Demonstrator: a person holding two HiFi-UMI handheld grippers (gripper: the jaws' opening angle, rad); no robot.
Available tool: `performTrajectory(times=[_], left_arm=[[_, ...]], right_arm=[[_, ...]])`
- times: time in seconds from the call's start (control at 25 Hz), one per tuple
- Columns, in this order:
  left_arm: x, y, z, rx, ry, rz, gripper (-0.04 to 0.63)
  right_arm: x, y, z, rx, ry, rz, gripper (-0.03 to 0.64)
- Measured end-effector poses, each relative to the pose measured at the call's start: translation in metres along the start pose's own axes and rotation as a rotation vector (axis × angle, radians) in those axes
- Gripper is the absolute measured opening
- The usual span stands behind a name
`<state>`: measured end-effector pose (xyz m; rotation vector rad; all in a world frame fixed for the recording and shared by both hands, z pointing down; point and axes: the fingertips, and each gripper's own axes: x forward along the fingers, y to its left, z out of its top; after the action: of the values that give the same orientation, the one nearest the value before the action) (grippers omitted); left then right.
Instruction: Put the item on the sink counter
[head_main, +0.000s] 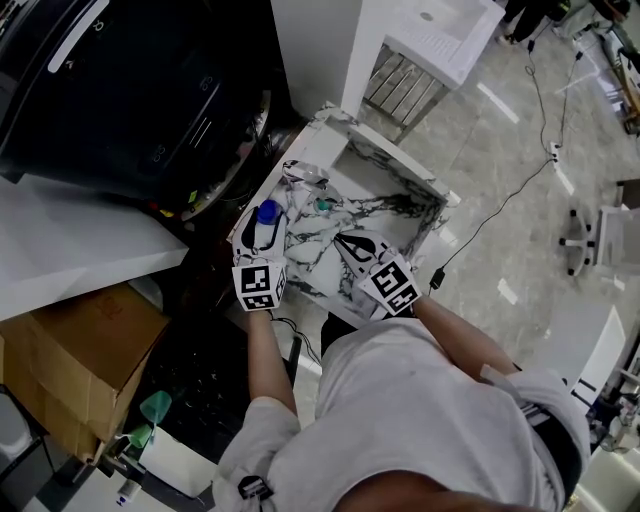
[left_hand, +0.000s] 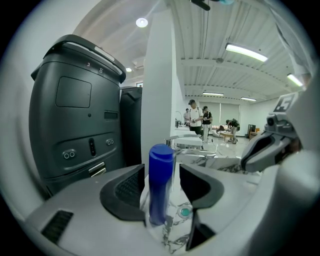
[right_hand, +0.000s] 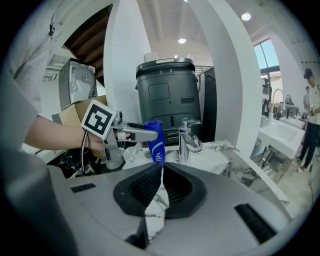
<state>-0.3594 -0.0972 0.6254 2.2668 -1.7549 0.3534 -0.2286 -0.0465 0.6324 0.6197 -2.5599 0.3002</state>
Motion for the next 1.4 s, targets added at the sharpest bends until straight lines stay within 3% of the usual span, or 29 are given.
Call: performTrajectory(times=[0.4,0.8,1.2,1.4], left_arm=[[-0.028,0.008,-0.007,-0.128,-0.023,0.051,0.209],[-0.077,0.0,-0.012,-0.164,-0.004,0.142,0.209],[-0.107,-0.063,-0.007,-0.251,0.0,0.331,0.209],[-0.103,-0.105,-0.001,-0.209,0.049,0.385,0.209]], right_arm=[[0.002,0.011,-0.001,-0.01,0.008,0.017,0.011],[-0.011,0.023,0.009,-0.067,-0.012,0.101,0.011],[-0.061,-0.008,0.016,-0.073,-0.076,0.192,0.011],[-0.096,-0.039,0.008,-0.029,-0.118,0.184,0.011]])
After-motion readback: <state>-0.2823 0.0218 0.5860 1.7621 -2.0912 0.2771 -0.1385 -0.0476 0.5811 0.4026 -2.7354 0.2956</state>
